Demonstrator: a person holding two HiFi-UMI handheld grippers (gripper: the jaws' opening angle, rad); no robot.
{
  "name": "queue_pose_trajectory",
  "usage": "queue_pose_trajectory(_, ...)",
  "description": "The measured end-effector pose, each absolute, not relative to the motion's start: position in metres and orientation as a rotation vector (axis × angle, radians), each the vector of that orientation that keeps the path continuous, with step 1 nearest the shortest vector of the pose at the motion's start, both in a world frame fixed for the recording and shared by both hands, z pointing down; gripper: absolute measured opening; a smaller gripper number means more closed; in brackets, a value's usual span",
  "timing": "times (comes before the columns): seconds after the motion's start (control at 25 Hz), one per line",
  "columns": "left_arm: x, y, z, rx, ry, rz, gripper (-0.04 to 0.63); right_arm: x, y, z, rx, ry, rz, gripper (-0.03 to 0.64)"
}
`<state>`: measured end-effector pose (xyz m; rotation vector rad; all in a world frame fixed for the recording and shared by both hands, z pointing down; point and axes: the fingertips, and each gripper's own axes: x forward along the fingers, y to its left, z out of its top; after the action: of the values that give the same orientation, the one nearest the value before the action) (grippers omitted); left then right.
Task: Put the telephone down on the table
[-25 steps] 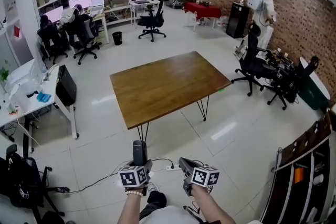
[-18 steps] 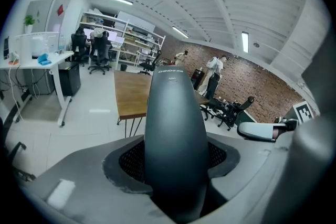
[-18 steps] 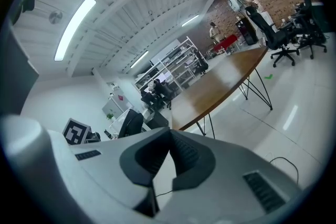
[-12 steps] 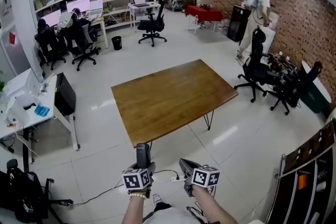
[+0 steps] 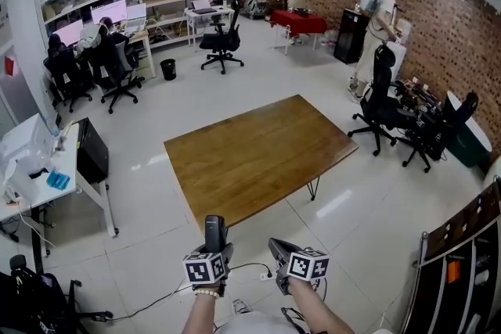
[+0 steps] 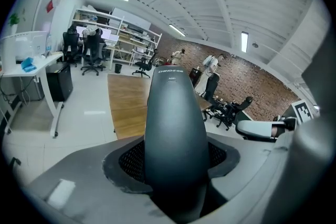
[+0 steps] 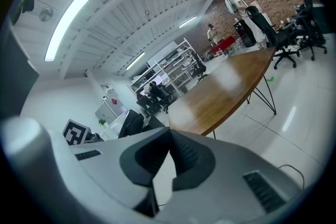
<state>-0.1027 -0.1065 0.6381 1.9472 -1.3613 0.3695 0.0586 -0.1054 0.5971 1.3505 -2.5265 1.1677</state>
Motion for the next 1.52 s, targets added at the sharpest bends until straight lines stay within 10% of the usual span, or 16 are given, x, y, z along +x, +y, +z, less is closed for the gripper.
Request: queue_pose_trajectory(1.52,-0.129,-0.218,0.639,1.977,-1.375,0.35,0.275,0.041,-0.215,0.593,1.398,-2.573,1.145,0.008)
